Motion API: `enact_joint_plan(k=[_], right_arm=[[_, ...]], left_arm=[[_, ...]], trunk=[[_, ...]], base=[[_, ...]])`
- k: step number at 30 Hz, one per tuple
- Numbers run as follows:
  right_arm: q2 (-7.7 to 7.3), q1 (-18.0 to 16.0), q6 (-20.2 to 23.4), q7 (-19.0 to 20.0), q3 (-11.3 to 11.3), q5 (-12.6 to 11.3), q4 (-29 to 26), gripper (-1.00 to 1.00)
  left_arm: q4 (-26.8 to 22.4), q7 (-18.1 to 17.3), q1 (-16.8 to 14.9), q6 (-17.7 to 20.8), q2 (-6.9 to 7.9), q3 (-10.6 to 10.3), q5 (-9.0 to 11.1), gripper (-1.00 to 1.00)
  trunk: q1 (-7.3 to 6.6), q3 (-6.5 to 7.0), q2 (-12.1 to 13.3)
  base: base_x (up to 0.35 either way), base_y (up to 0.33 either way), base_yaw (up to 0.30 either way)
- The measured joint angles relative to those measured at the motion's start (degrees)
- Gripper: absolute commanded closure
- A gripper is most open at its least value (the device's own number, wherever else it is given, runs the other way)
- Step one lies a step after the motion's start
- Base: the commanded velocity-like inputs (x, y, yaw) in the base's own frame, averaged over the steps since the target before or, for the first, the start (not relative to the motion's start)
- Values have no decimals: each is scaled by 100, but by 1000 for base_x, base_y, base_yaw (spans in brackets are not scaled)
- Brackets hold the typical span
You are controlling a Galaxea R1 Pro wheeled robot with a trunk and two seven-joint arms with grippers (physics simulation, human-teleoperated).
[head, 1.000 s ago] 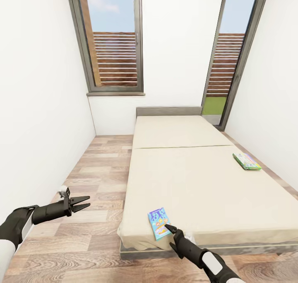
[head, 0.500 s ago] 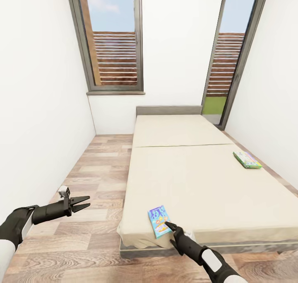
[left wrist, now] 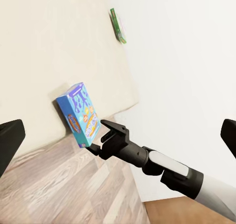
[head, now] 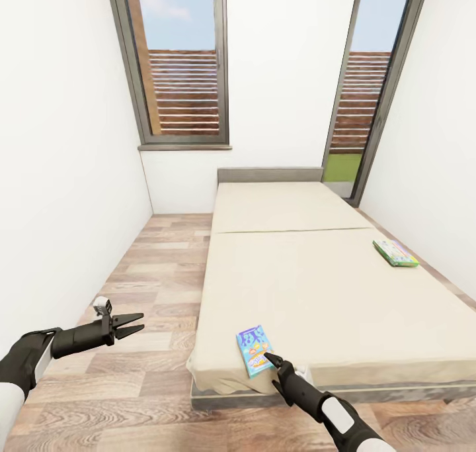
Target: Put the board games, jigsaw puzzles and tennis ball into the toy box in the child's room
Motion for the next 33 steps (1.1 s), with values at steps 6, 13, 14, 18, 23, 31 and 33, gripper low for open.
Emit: enact_joint_plan(k=[6,13,14,18,23,31,33], right_arm=[[0,-3,-1,0,0,0,0,-100],[41,-12,-1,3,3,0,0,-100],[56,-14,-1,4,8,0,0,-100],[112,-21,-1,4,159,0,-1,-100],[146,-91,-1,2,377,-1,-1,-100],[158,-132,-1,0,530,0,0,-100],[158,-133,-1,1,536,0,0,-100]], left_arm=[[0,0,0,-1,0,-3,0,-100],[0,0,0,2,0,-4,0,-100],[0,0,0,2,0,-3,0,-100],[0,0,0,3,0,-4,0,-100],[0,0,0,4,0,2,-3,-100],[0,0,0,4,0,5,0,-100],[0,0,0,4,0,5,0,-100]], trunk=[[0,0,0],[0,0,0],[0,0,0],[0,0,0],[0,0,0],[0,0,0],[0,0,0]], base=[[0,0,0],[0,0,0],[0,0,0],[0,0,0],[0,0,0],[0,0,0],[0,0,0]])
